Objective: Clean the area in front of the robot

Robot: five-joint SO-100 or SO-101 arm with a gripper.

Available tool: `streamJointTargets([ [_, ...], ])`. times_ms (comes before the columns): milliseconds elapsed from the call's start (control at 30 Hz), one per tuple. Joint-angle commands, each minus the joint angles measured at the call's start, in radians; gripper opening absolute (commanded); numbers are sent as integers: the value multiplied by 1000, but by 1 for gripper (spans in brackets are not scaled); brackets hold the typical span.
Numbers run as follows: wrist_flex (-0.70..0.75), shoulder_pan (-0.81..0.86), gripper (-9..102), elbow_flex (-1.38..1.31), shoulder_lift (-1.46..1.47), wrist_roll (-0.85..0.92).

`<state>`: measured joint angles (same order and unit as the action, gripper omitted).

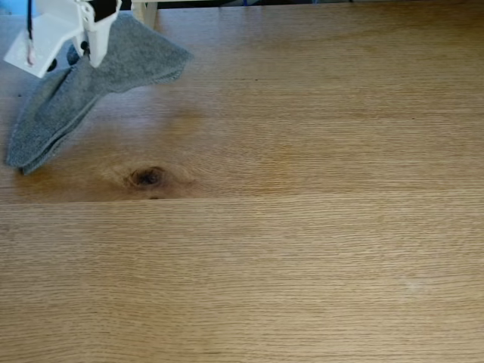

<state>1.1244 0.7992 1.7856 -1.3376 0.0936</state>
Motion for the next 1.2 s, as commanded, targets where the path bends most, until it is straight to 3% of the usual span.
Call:
streamJointTargets([
  [0,-239,31,0,219,-126,87],
  [33,-284,35,0,272,-132,100],
  [167,-431,43,26,411,-170,126],
  [333,-541,38,33,448,-232,84],
  [433,-528,0,34,448,-308,66],
  [667,-382,-141,28,448,-494,-3],
  [933,-153,-472,0,465,-669,-126],
  [1167,-49,-747,0,465,-781,-324],
])
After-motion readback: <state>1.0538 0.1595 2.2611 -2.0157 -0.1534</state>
